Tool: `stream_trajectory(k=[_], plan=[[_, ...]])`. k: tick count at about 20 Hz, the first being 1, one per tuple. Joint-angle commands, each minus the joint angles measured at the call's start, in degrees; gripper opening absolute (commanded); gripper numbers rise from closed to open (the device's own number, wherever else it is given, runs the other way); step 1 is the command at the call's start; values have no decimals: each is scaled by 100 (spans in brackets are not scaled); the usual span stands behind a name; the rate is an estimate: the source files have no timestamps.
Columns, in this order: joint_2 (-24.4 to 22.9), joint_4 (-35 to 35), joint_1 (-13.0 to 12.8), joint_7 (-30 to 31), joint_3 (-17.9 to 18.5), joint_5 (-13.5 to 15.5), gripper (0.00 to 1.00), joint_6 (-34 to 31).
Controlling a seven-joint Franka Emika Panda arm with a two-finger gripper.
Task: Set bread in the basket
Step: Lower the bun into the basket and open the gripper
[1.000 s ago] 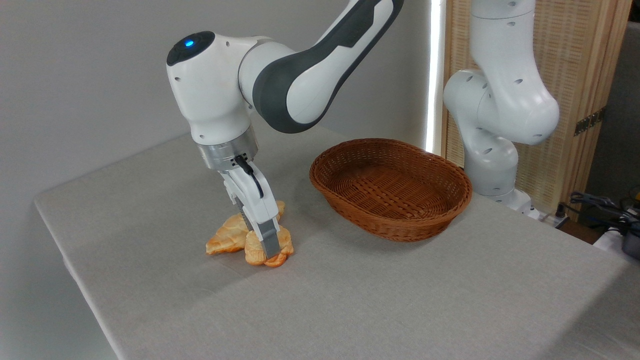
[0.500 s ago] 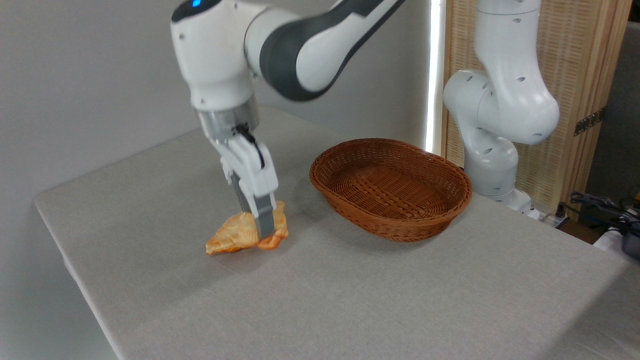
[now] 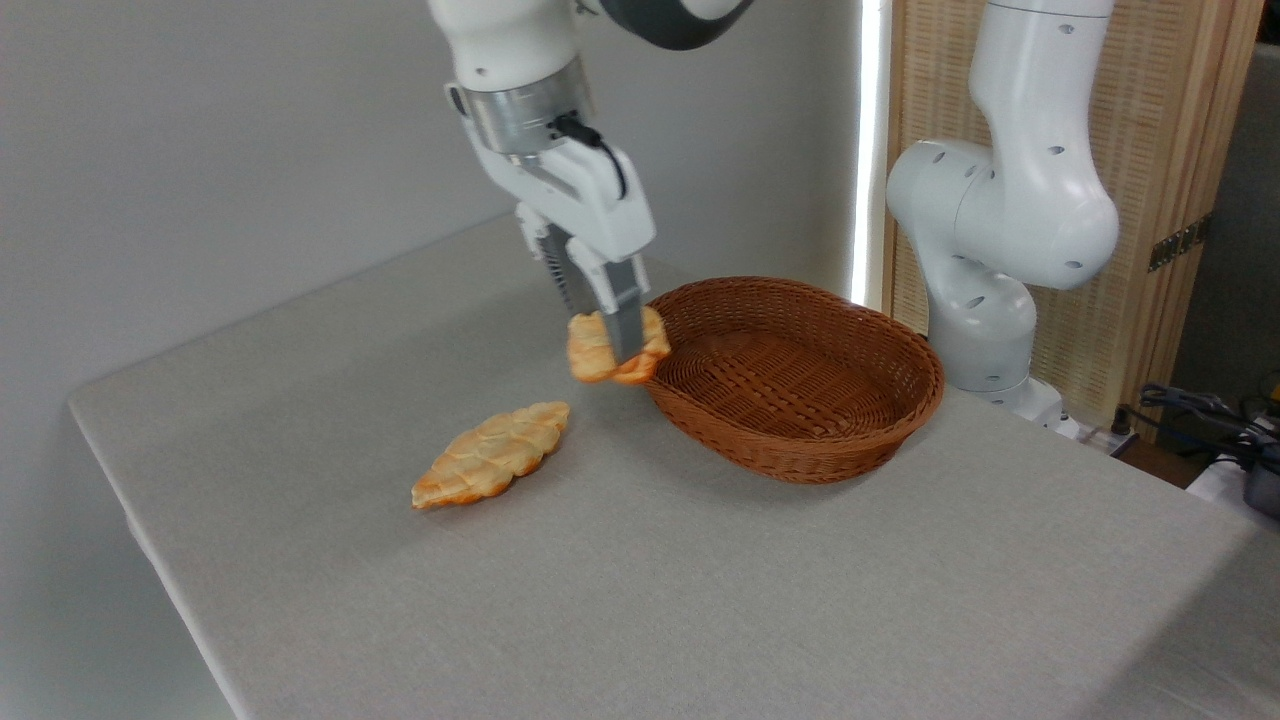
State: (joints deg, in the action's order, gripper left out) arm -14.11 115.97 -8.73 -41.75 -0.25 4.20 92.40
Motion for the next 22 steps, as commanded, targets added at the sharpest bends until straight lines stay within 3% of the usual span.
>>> stream_trajectory(k=[1,9,11,13,22], plan=[[-637,882,-6,71,60,81,65,-90],[-655,1384,-24,-8,51,72,68,-442],[-585,1437,-24,-26,51,72,75,-424],[-515,1437,-24,-26,51,63,100,-424],[-374,1446,-41,-70,42,45,100,-381]])
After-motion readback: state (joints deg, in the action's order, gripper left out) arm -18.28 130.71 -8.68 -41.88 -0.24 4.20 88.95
